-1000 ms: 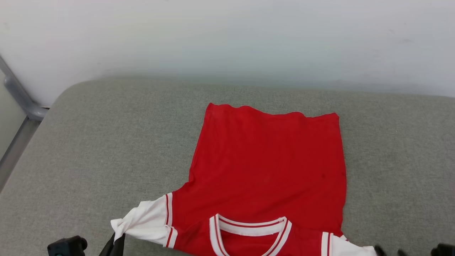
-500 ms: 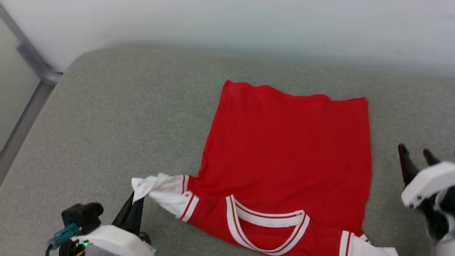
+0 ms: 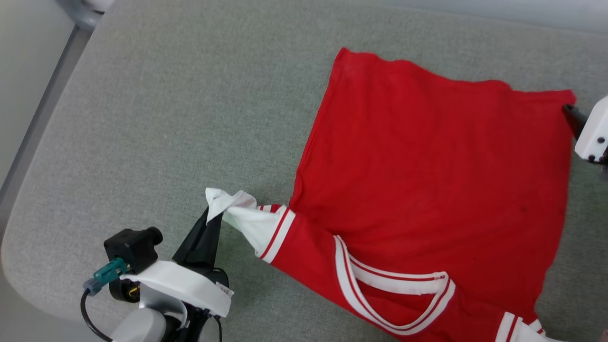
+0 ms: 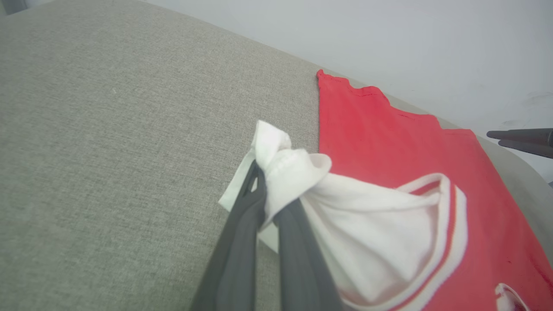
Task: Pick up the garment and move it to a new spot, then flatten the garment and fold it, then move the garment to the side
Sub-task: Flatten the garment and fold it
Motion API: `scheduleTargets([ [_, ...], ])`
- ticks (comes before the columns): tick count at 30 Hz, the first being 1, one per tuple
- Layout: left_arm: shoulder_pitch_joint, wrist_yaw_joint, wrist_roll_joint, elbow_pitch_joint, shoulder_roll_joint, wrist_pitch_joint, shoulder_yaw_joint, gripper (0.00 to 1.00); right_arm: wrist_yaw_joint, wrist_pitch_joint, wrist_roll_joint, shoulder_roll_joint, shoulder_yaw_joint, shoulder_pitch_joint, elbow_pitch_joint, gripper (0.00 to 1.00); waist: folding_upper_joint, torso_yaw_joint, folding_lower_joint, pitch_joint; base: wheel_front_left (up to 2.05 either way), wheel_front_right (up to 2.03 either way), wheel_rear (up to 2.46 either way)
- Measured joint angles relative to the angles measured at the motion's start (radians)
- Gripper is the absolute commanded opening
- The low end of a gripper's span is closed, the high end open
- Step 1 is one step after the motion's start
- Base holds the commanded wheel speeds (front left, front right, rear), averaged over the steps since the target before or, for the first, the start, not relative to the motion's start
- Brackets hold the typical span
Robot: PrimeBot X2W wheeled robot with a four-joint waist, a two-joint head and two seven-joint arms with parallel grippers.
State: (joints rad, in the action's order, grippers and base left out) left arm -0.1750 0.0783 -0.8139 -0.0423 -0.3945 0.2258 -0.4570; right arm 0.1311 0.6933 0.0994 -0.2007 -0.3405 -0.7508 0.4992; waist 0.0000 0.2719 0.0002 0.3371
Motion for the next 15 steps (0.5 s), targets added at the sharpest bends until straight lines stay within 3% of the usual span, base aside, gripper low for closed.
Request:
scheduleTargets([
  [7, -0.044, -0.026, 0.017, -0.013, 0.016, 0.018, 0.011, 0.0, 0.0, 0.079, -0.038, 0.01, 0.005, -0.085, 0.078, 1.0, 0.0, 0.026, 0.0001, 0.085, 0.0, 0.0, 0.0],
  [11, -0.055, -0.04, 0.021, -0.031, 0.025, 0.024, 0.013, 0.0, 0.0, 0.188, -0.044, 0.012, -0.03, -0.115, 0.12, 1.0, 0.0, 0.034, -0.0001, 0.106, 0.0, 0.0, 0.0],
  [12, -0.055, -0.043, 0.023, -0.037, 0.026, 0.024, 0.013, 0.0, 0.0, 0.213, -0.048, 0.013, -0.04, -0.118, 0.124, 0.4, 0.0, 0.035, -0.0001, 0.105, 0.0, 0.0, 0.0],
  [13, -0.056, -0.044, 0.025, -0.042, 0.028, 0.024, 0.012, 0.0, 0.0, 0.231, -0.05, 0.016, -0.046, -0.12, 0.127, 0.0, -0.0001, 0.035, -0.0002, 0.103, 0.0, 0.0, 0.0],
  [15, -0.056, -0.045, 0.026, -0.051, 0.032, 0.025, 0.013, 0.0, 0.0, 0.252, -0.06, 0.022, -0.067, -0.12, 0.128, 0.0, 0.0, 0.037, -0.0002, 0.095, 0.0, 0.0, 0.0],
])
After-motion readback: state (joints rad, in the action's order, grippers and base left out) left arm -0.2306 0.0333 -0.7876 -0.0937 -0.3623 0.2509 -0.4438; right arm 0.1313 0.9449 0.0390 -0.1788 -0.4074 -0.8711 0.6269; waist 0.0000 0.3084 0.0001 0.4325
